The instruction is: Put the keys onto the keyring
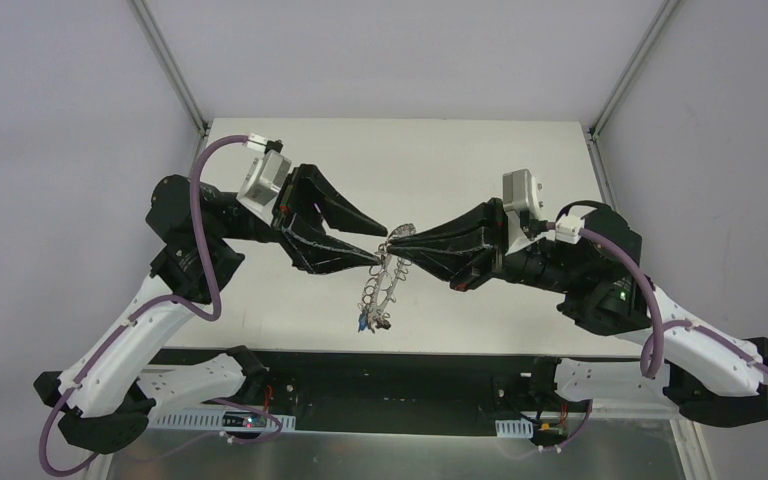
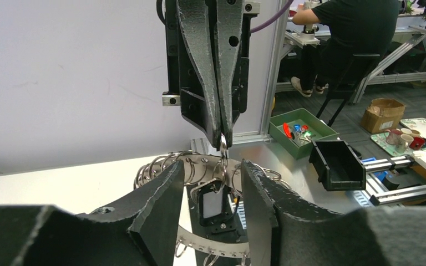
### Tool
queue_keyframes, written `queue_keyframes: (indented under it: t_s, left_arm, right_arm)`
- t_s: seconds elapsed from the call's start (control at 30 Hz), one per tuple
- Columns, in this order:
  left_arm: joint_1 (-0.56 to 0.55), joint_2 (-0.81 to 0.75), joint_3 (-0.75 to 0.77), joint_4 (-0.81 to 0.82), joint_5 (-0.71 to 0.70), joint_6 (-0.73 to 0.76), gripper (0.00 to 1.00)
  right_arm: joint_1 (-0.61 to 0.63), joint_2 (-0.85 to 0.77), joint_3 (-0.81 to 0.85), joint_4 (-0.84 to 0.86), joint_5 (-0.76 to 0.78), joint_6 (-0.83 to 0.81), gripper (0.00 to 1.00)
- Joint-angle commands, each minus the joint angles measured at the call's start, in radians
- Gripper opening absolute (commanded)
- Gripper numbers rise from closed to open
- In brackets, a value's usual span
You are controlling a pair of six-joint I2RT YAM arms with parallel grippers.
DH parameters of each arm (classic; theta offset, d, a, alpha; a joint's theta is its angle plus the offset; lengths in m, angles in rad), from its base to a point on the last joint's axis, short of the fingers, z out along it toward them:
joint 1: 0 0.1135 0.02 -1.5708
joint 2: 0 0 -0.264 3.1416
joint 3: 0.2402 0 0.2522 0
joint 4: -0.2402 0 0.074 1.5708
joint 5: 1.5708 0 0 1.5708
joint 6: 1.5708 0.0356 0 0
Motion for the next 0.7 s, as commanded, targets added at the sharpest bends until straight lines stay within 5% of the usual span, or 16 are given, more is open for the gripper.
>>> queue_keyframes:
  t_s: [0.0,0.17,0.33,0.53,0.67]
  left_arm:
    - [-0.005,0.009,0.033,0.071,0.001,-0.038,0.39]
    - [-0.005,0.008,0.03,0.072,0.009,-0.039,0.25]
    - [-0.005,0.006,0.026,0.072,0.028,-0.041,0.0]
    - [-0.004,-0.004,0.015,0.063,0.035,-0.041,0.0]
    - [-0.004,-0.01,0.035,-0.081,0.0,0.024,0.0]
  right_arm:
    - [0.004,-0.001,0.058,0.055,-0.016,-0.007,0.0]
    - [0.004,0.003,0.062,0.056,-0.016,-0.006,0.0]
    - [0.004,0.007,0.063,0.056,-0.015,-0.006,0.0]
    - [0.004,0.003,0.064,0.048,0.0,-0.006,0.0]
    - [0.004,0.004,0.079,-0.011,0.024,-0.006,0.0]
